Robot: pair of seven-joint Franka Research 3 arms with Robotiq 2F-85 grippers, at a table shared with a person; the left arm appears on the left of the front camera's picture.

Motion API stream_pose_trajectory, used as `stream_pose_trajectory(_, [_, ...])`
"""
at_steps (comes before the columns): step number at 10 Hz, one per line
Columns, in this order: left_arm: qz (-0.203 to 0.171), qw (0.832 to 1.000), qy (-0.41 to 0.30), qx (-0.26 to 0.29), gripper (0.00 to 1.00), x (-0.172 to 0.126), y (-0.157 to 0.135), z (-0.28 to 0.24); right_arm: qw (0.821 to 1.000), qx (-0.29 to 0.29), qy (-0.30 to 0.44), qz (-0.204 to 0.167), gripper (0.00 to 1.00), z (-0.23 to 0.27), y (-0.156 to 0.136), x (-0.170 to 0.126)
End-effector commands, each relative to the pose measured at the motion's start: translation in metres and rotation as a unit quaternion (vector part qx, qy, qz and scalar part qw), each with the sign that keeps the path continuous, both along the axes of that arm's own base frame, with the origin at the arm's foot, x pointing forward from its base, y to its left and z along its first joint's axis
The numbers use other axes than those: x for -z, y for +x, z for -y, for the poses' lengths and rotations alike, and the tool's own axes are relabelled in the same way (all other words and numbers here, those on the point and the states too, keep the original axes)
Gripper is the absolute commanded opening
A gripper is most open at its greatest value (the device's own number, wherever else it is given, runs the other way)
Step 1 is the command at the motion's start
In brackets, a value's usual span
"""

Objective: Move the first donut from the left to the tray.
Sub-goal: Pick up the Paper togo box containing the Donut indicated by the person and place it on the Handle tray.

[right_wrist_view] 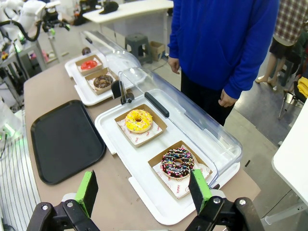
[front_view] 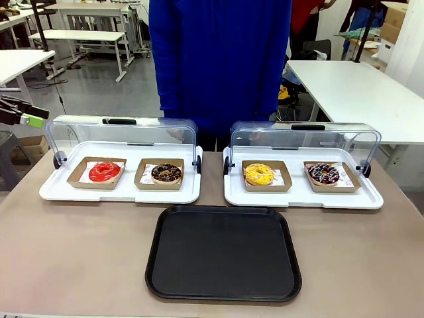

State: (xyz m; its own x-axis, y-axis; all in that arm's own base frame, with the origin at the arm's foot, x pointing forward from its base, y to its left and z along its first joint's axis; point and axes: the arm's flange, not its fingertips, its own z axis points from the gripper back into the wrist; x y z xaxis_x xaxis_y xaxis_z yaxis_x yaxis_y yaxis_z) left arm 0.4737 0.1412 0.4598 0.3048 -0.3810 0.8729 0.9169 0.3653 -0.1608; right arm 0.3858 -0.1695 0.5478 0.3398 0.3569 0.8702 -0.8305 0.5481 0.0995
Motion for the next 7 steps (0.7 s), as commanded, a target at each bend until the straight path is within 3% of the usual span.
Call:
stream_pose_trajectory(1, [0.000, 1.000, 0.000, 0.000, 1.00, -0.0001, 0.0001, 0.0001, 1.000, -0.006, 0.008, 0.018, 1.00, 0.0001, 0.0047, -0.0018])
stream_pose_trajectory(7, [0.000, 1.000, 0.000, 0.000, 1.00, -0.0001, 0.0001, 0.0001, 1.000, -0.006, 0.008, 0.018, 1.00, 0.0001, 0.0047, -0.0018])
